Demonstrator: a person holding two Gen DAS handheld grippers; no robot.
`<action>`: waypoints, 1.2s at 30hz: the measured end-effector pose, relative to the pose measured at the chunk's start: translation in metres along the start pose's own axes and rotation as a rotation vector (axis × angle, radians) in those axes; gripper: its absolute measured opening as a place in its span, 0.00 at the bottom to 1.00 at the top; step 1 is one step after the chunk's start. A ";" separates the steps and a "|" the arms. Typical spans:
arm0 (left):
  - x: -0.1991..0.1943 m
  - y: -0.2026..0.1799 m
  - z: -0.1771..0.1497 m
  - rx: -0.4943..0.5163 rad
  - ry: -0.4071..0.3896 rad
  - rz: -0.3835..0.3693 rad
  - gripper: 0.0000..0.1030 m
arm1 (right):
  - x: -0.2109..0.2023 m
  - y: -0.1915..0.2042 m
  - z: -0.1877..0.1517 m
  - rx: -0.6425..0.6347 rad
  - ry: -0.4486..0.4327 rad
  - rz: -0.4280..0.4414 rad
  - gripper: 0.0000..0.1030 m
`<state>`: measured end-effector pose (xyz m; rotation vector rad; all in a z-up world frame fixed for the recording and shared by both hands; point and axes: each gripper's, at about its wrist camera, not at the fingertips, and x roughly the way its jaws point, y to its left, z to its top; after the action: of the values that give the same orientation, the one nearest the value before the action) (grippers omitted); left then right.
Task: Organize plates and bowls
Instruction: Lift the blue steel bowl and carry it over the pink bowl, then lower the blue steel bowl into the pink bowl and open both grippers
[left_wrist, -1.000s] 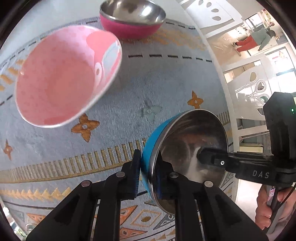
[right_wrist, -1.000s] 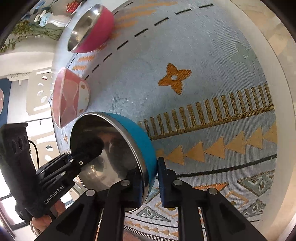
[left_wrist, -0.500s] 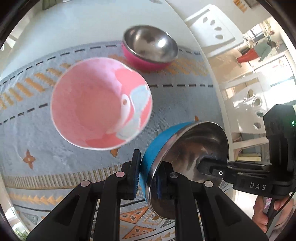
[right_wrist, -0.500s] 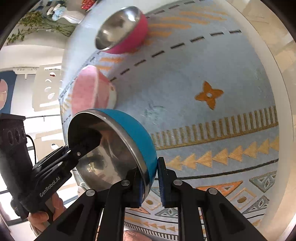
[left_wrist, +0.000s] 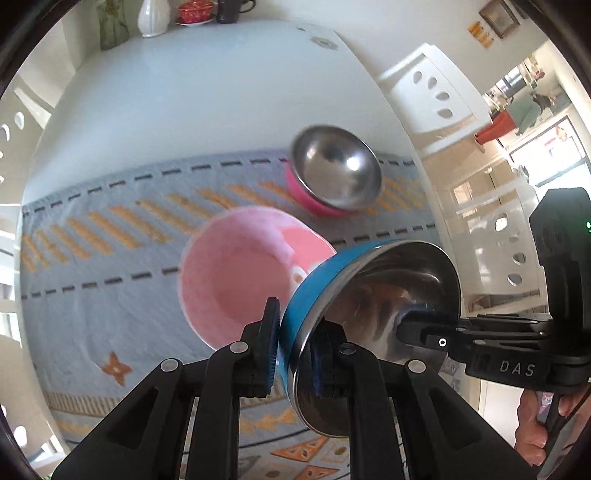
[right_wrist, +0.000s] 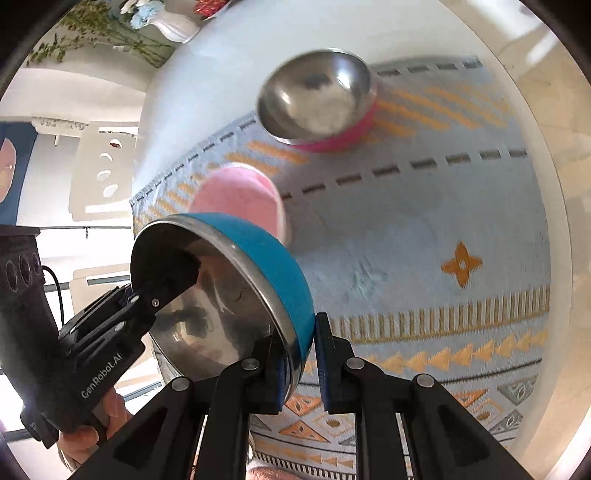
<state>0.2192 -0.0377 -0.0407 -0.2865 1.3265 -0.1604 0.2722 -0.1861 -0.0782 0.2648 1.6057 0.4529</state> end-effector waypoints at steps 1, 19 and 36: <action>0.000 0.004 0.004 -0.005 -0.003 0.002 0.11 | 0.001 0.005 0.006 -0.005 -0.001 -0.002 0.13; 0.043 0.066 0.019 -0.076 0.053 0.035 0.11 | 0.079 0.041 0.064 -0.041 0.119 -0.049 0.13; 0.048 0.066 0.029 -0.060 0.065 0.048 0.14 | 0.088 0.045 0.072 -0.048 0.124 -0.085 0.13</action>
<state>0.2553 0.0157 -0.0987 -0.3019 1.4030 -0.0901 0.3314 -0.0987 -0.1406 0.1335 1.7174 0.4486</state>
